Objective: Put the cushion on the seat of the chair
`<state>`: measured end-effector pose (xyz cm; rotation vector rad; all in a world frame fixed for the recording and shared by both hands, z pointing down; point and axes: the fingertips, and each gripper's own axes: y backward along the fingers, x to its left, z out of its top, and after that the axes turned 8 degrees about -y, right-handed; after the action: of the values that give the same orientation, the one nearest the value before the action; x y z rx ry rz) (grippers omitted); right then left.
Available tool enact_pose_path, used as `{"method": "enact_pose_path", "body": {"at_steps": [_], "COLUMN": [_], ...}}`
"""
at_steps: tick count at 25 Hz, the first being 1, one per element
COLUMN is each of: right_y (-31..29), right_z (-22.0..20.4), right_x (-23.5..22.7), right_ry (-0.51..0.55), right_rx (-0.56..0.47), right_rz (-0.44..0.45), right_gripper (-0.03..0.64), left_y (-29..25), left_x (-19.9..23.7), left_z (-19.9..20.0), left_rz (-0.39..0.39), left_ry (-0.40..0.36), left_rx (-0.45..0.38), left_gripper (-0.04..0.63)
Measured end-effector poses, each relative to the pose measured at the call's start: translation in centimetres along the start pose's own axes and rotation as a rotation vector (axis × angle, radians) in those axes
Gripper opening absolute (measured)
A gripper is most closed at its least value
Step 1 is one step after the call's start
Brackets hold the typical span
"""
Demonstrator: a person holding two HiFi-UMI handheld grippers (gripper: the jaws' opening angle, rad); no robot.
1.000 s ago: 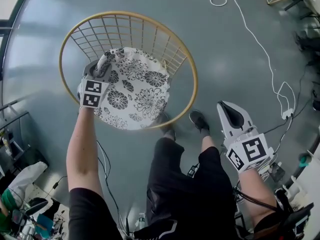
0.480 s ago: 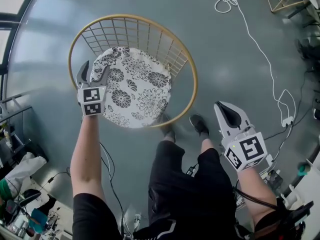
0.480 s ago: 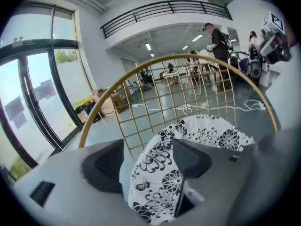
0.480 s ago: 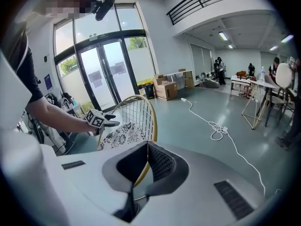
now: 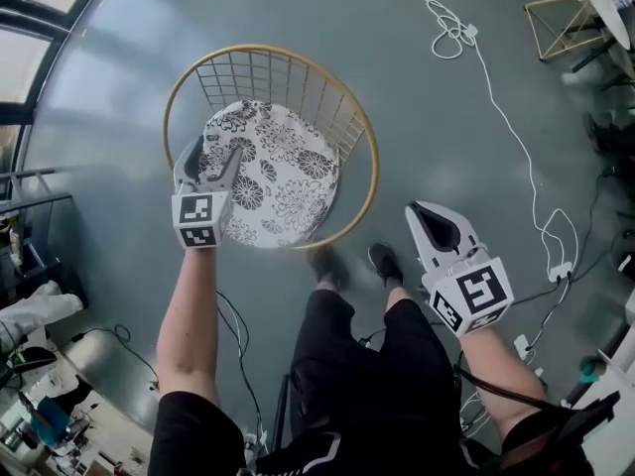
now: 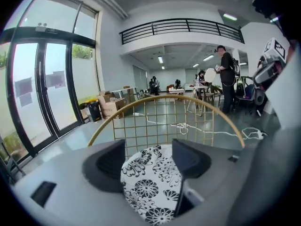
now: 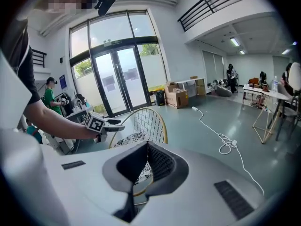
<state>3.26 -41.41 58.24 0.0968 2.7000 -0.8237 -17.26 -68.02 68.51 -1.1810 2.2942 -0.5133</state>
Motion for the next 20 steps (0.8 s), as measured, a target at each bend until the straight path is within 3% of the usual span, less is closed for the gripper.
{"method": "enact_pose_path", "body": {"at_steps": [4,10,16,20], "right_y": [1.4,4.0,6.1,6.5], "right_z": [1.8,4.2,5.8,6.8], "right_x": [1.4,2.2,2.0,2.6], "right_ry": [0.016,0.031,0.025,0.044], "right_rx": [-0.031,-0.071,-0.112,-0.125], "right_rz": [0.045,0.089,0.127,0.188], "right_gripper": [0.011,0.011,0.011,0.011], "left_y": [3.2,7.6,12.0,15.5], "left_x": [-2.6,-5.1,-8.3,-10.0], "left_z": [2.5,7.4,10.8,13.4], "left_rz": [-0.018,0.025,0.046,0.115], "left_ry": [0.032,0.103,0.177,0.269], "left_rx": [-0.042,-0.102,-0.166,-0.219], "left_gripper": [0.307,0.262,0.184,0.12]}}
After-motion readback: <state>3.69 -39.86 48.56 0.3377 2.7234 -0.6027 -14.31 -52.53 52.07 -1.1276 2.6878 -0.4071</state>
